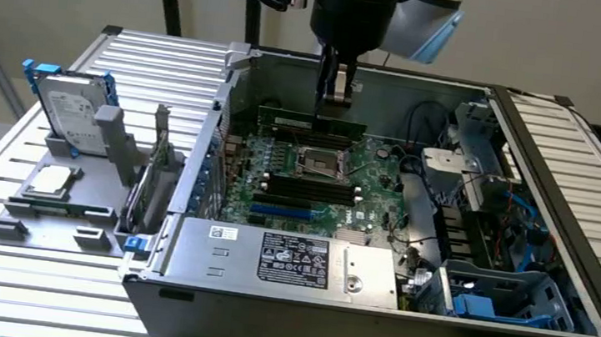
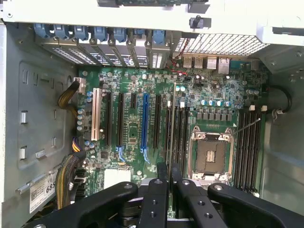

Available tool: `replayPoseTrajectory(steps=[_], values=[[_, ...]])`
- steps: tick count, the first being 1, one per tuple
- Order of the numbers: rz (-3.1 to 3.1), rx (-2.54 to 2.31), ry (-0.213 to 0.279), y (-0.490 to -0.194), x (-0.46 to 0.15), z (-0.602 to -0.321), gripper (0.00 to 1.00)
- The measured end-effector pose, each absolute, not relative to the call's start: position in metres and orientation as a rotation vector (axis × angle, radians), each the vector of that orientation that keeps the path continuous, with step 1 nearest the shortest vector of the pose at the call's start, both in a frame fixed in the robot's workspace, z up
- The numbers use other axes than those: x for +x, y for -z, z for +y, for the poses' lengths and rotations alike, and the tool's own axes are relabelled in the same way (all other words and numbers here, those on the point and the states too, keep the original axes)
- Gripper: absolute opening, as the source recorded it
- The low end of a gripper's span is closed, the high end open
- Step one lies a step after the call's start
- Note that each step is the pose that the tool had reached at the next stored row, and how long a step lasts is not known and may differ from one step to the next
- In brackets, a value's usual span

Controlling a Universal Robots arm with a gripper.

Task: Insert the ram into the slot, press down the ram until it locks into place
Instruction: 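Insert the ram into the slot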

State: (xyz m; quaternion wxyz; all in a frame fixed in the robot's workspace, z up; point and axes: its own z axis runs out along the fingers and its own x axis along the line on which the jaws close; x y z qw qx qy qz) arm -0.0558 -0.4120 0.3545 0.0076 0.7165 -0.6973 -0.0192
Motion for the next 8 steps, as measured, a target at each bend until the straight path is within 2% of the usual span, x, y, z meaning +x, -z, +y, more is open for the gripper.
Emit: replayPoseTrajectory(steps=[8], values=[[-2.180, 2.240, 0.060, -0.3506, -0.0556, -0.4110, 0.14]])
